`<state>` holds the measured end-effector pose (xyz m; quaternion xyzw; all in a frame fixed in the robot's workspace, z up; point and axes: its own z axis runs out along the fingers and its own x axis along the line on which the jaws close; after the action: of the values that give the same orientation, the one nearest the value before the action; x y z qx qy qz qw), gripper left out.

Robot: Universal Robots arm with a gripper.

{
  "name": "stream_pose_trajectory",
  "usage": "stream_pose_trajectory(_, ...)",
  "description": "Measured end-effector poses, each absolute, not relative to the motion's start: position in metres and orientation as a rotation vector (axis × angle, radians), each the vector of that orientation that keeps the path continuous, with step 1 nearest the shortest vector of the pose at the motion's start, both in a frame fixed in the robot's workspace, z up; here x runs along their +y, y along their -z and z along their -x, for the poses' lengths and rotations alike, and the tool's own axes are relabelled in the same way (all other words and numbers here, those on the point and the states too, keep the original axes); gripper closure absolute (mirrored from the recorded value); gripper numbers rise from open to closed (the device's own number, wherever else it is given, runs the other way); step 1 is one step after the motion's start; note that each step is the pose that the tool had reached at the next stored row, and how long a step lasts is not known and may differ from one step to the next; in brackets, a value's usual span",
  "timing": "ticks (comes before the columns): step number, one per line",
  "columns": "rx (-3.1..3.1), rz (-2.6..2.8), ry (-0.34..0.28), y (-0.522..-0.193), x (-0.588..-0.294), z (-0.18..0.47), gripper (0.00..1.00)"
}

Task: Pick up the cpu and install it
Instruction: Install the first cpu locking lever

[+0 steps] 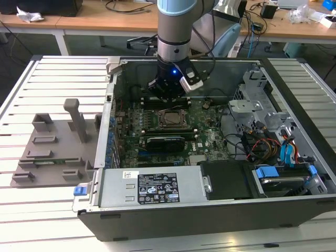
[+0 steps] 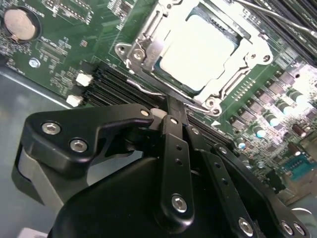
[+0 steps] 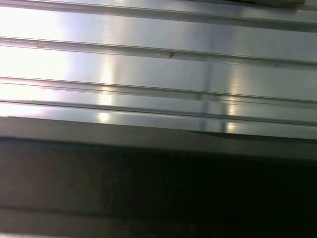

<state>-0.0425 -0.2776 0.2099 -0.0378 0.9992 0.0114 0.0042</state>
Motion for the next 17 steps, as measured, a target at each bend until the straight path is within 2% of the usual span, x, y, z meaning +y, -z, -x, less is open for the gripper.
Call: stream_pose_trajectory(17, 3.136, 0.118, -0.038, -0.201, -0.280, 0.024, 0.89)
